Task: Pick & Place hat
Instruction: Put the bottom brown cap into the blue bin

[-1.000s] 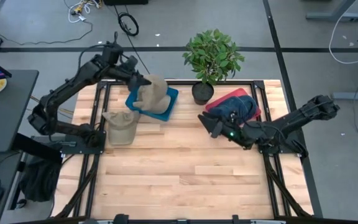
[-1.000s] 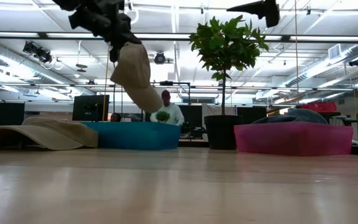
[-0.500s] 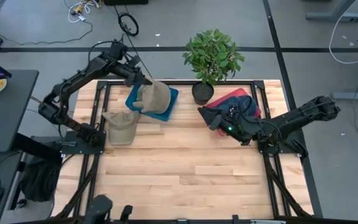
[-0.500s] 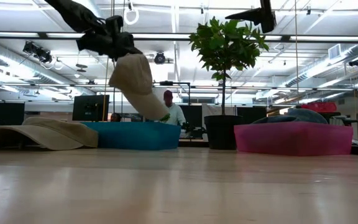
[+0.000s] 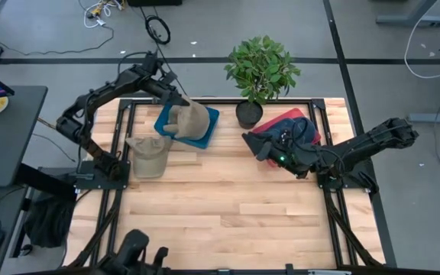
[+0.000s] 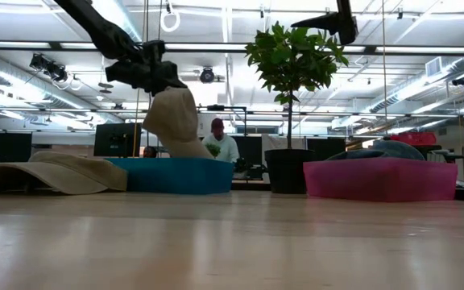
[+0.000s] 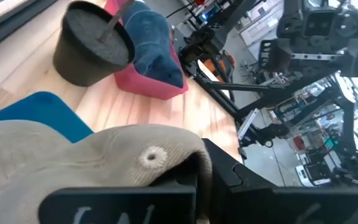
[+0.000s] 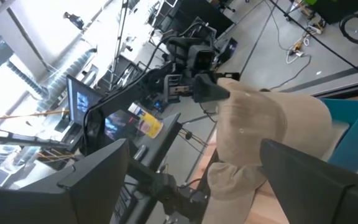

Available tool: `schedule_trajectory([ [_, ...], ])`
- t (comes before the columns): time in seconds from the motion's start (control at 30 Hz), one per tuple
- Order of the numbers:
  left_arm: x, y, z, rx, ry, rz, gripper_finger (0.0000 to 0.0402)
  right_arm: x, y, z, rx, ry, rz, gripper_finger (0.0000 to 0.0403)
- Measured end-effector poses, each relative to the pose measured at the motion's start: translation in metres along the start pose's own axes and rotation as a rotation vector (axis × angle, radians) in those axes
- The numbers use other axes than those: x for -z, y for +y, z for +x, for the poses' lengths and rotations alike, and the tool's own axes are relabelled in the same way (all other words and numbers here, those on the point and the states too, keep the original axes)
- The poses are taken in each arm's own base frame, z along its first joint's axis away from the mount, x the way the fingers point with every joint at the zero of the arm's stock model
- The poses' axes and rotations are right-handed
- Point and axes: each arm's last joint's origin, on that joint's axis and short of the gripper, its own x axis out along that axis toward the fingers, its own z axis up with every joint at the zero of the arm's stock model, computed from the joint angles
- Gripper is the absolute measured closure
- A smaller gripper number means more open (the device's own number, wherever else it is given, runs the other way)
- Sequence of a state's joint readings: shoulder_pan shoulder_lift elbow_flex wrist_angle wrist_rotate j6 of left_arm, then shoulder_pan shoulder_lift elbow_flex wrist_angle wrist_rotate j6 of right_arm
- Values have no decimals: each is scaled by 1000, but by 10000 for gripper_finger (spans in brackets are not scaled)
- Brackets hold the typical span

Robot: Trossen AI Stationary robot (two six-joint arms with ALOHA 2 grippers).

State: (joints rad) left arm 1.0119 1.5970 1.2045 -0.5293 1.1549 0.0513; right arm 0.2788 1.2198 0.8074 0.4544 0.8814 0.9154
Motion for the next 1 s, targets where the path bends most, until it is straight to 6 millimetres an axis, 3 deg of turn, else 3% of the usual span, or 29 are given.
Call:
schedule_trajectory([
  [0.27,3,16,-1,-30,2,-24,397,1,-1,1,-13,32,2,37],
  [1.0,14,35,-36,-273,3,-75,397,3,-5,2,21,47,20,37],
])
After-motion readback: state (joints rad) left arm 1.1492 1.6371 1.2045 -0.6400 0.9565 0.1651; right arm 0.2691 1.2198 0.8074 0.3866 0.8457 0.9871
